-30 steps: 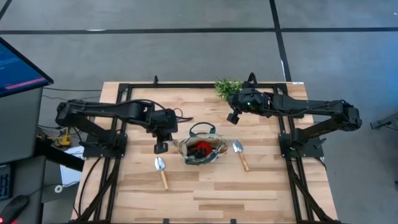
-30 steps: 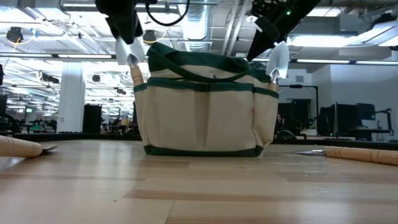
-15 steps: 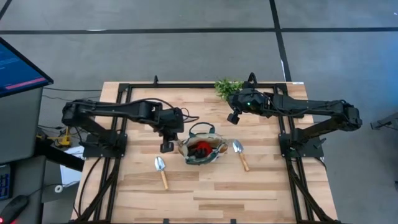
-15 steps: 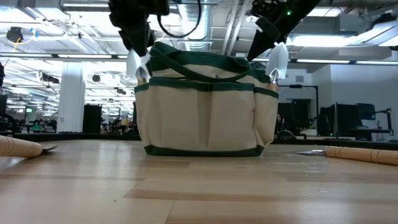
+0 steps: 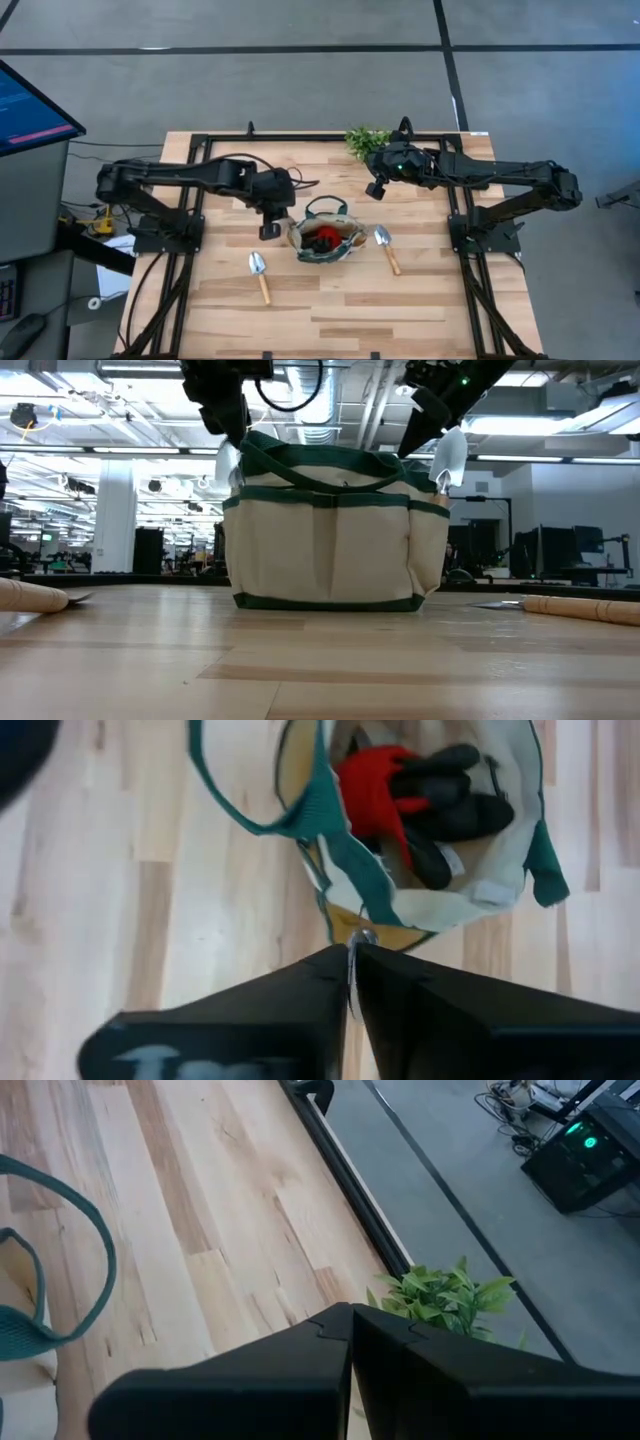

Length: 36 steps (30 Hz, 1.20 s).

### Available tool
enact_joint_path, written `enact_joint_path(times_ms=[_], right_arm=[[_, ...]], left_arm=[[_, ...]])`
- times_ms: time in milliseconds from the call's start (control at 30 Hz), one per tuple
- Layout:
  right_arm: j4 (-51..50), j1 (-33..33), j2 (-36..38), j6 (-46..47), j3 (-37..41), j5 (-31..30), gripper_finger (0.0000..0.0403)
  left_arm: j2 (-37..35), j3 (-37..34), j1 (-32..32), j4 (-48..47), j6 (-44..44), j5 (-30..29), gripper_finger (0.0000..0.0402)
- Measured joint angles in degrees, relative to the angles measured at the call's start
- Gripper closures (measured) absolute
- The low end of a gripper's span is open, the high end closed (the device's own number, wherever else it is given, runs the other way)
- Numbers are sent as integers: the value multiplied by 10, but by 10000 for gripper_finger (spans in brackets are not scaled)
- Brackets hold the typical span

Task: Pick & Place Garden tools in Gardening bag
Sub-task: Put the brown trowel into the gardening bag

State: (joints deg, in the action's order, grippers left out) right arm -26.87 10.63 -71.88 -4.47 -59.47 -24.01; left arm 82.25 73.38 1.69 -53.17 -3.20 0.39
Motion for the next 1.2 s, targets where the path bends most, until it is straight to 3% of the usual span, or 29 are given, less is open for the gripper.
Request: enact_joint_path(times_ms=[367,500,933,1200], right_arm=[[-8,0,0,0,0,0,403],[-11,-1,0,0,0,1,403],[-10,-39,1,0,0,1,403],[-3,-66,39,12,0,0,403]], left_arm=[[-17,0,0,6,0,0,282],[-29,0,7,6,0,0,265],[-171,0,29,6,-2,-2,312],[-230,0,26,6,-44,-2,348]])
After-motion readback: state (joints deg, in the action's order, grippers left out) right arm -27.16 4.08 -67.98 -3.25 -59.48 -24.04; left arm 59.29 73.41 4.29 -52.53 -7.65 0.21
